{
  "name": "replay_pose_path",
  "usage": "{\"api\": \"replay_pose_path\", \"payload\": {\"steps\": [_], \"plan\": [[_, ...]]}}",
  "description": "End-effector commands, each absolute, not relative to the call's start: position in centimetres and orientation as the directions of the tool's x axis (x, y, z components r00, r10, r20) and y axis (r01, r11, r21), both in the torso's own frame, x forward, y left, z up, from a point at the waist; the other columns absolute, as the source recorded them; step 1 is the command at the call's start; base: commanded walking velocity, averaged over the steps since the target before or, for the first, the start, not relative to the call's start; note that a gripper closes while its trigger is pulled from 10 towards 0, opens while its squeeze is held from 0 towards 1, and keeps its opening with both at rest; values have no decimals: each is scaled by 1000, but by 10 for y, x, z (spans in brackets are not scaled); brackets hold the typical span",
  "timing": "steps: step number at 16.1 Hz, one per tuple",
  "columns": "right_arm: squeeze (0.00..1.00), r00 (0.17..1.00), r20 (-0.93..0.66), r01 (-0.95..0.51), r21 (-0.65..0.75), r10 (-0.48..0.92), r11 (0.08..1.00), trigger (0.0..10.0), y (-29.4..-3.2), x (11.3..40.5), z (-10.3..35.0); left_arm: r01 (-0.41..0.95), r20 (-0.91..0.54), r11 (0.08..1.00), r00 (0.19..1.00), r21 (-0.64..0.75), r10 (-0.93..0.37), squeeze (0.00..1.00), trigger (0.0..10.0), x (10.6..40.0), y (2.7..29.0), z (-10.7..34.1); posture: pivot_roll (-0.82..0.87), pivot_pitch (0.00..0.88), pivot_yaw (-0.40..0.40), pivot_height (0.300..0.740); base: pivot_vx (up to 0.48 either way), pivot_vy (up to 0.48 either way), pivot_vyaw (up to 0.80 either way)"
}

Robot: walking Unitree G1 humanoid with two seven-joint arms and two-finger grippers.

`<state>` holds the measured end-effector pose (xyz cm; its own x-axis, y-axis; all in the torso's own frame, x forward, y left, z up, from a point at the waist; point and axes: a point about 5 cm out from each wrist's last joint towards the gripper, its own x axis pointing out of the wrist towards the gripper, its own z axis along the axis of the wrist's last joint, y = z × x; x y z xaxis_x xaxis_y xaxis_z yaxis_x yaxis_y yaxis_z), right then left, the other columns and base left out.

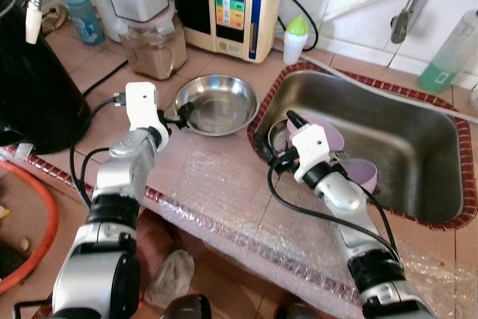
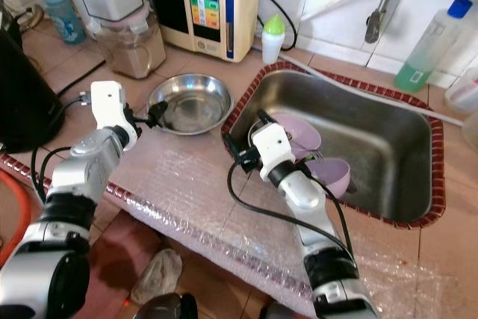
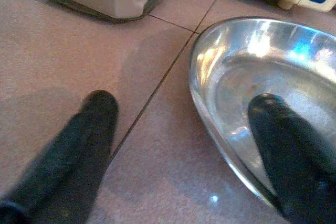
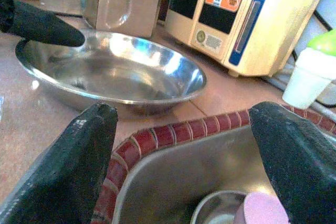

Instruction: Kitchen organization

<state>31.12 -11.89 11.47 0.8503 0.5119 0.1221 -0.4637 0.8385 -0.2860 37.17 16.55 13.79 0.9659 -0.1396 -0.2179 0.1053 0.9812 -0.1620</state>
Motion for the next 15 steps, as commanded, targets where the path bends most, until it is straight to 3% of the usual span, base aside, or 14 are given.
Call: {"api": "replay_pose_path", "payload": {"steps": [1,5,15], "plan": [[0,851,150,-446,-297,503,844,10000,-118,312,123,110,-236,973,959,-205,-158,0,0,372,165,137,-48,62,64,740,0,0,0],[0,858,179,-413,-317,481,854,10000,-120,316,134,129,-265,947,941,-296,-211,0,0,370,160,132,-42,55,56,740,0,0,0],[0,859,150,-423,-327,489,845,10000,-116,319,130,133,-313,933,918,-334,-243,0,0,349,178,122,-13,60,45,740,0,0,0]]}}
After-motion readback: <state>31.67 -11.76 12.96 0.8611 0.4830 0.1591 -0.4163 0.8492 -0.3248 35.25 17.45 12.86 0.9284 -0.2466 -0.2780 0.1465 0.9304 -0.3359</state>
